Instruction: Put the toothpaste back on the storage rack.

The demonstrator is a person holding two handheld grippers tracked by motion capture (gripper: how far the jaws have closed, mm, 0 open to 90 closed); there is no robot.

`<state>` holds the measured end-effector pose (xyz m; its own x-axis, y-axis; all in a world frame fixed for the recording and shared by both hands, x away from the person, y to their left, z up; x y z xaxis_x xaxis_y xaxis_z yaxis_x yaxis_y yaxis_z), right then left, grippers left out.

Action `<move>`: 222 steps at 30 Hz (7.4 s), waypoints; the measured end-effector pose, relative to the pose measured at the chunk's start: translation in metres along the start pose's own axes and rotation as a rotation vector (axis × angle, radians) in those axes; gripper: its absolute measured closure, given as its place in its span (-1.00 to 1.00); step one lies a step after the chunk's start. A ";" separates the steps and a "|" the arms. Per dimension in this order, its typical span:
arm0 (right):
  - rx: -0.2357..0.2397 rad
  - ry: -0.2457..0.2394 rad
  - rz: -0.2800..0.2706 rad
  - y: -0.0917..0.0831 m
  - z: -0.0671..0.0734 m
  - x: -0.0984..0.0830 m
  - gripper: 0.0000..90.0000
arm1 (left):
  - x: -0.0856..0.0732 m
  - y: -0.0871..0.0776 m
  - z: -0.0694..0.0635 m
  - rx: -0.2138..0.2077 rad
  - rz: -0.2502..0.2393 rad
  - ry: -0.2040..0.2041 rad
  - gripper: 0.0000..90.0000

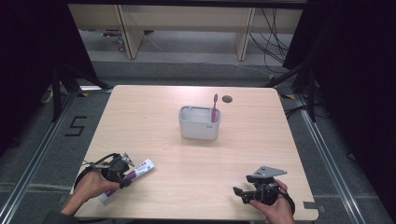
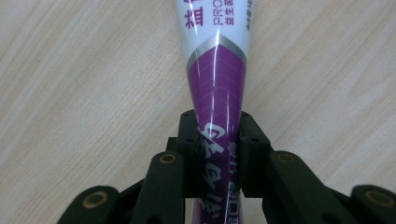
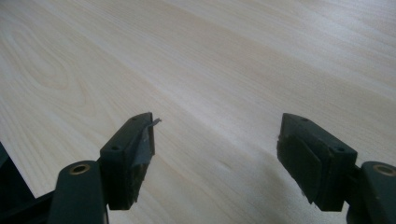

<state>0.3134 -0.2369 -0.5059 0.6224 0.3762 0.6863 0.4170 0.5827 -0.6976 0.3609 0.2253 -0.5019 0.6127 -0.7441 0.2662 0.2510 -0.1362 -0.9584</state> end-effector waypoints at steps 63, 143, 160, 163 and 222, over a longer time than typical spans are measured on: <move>0.019 0.022 -0.003 0.001 -0.001 -0.001 -0.37 | 0.140 -0.061 0.019 0.076 -0.813 -0.257 0.65; 0.033 0.007 -0.003 0.001 -0.002 -0.002 -0.37 | 0.288 -0.021 0.008 0.050 -1.016 -0.342 0.65; 0.034 0.001 -0.002 0.001 -0.001 -0.002 -0.36 | 0.275 0.005 0.009 0.062 -0.967 -0.354 0.64; 0.036 0.001 0.004 0.001 -0.001 -0.002 -0.36 | 0.274 0.009 0.009 0.067 -0.959 -0.355 0.64; 0.036 -0.004 0.005 0.002 -0.001 -0.003 -0.36 | 0.246 -0.023 0.000 0.119 -0.889 -0.245 0.01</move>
<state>0.3136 -0.2376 -0.5098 0.6217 0.3820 0.6837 0.3898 0.6062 -0.6932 0.5061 0.0458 -0.4139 0.2959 -0.2375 0.9252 0.7715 -0.5117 -0.3781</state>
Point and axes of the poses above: each handheld gripper's, and its own axes: y roughly forward along the jaws, x roughly out of its top, z roughly to its left, the point moved 2 cm from there along y, roughly forward along the jaws, and after that the axes turned 5 degrees about x, right-handed, at the moved point
